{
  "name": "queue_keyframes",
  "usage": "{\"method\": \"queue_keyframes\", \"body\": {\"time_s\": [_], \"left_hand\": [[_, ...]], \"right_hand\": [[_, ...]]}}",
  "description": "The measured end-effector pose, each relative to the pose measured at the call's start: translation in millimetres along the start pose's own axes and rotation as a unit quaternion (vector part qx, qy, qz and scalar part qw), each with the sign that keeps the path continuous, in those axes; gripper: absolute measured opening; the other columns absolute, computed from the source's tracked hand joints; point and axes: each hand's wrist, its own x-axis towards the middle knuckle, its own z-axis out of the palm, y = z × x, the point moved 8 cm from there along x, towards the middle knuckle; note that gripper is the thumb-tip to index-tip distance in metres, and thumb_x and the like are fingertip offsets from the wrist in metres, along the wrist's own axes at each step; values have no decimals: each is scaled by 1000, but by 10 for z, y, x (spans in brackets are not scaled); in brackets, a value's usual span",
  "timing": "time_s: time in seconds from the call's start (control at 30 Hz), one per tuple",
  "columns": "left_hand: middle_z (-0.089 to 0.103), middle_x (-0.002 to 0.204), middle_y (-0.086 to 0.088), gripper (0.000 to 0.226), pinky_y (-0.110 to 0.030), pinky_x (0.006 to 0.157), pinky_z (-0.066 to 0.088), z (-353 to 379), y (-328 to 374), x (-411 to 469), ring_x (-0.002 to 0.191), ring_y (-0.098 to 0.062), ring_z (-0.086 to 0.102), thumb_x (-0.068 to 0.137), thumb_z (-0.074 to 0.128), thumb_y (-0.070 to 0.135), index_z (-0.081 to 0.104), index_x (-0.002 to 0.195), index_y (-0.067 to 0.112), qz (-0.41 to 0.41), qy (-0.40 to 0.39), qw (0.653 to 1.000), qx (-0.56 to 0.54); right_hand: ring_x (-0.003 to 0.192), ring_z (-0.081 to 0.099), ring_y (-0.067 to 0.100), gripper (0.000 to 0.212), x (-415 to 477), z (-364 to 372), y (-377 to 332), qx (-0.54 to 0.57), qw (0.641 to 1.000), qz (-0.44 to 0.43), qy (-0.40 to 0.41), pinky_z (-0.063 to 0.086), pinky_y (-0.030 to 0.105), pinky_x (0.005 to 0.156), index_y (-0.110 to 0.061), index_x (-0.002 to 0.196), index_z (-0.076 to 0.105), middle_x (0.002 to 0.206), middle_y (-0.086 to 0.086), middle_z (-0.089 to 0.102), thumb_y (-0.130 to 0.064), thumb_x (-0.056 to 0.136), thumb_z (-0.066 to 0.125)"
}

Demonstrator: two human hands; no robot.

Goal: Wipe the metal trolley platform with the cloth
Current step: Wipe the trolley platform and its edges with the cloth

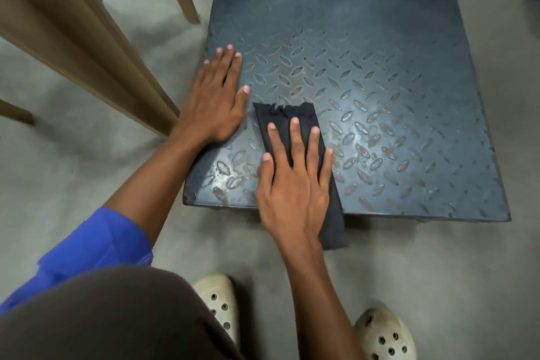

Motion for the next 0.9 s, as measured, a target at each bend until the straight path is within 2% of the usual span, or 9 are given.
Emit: {"method": "queue_keyframes", "body": {"time_s": [0.1,0.2,0.33,0.4,0.47,0.57,0.67,0.73,0.9], "left_hand": [[-3,176,-8,68,-40,131,-4,-32,-41,412,162,-22,-6,112,20,48,3,168,13,9,-13,1000,5],[-1,176,-8,69,-39,131,-4,-65,-96,809,163,-22,-4,111,20,50,5,168,14,25,-28,999,2],[-1,176,-6,70,-39,131,-2,-115,-147,1141,163,-21,-3,111,18,52,5,168,15,31,-36,999,-1],[0,176,-7,68,-39,131,-2,-122,-146,1229,163,-21,-2,112,20,49,6,168,13,30,-42,999,-1],[0,176,-8,67,-39,131,-3,-125,-152,1291,163,-22,-2,113,23,46,7,168,12,30,-47,998,4],[-1,176,-9,68,-39,130,-4,-127,-181,1385,163,-23,-3,113,26,46,6,168,12,33,-60,998,2],[-3,176,-6,70,-38,130,-4,-135,-224,1490,162,-22,-5,112,27,50,4,168,14,36,-78,996,-4],[-4,176,-5,72,-38,129,-4,-125,-255,1572,162,-22,-6,111,27,53,4,169,15,46,-85,995,-4],[0,176,-7,74,-37,130,-1,-139,-334,1819,163,-21,-2,111,26,56,6,169,15,104,-90,990,18]], "right_hand": [[161,-7,19,55,-57,0,9,-5,1000,-5,-6,3,53,129,-44,163,17,174,-9,4,-46,110,29],[161,-2,21,54,343,-51,127,-18,999,-35,-4,4,53,129,-44,163,19,174,-9,9,-50,109,26],[161,-3,26,57,1204,-128,422,1,998,63,18,-1,58,128,-42,163,19,175,-3,8,-50,107,21],[161,-4,29,59,1414,-68,286,3,997,76,22,-3,59,127,-39,164,18,175,-1,7,-48,106,21],[161,-2,30,58,1368,18,-70,-5,999,29,19,-1,59,127,-38,164,20,174,0,9,-48,106,21],[161,-3,28,57,896,178,-641,-12,995,-101,-14,2,57,127,-38,164,20,174,-1,9,-49,108,21],[161,-4,22,54,511,233,-734,2,984,-170,-52,3,53,128,-42,163,23,174,-6,10,-48,109,25],[161,-5,18,52,516,146,-479,6,987,-149,-53,2,52,129,-44,162,23,174,-10,10,-50,110,24],[161,-6,18,54,1029,-101,282,-11,1000,-1,-18,0,55,129,-47,162,15,174,-10,5,-53,109,19]]}}
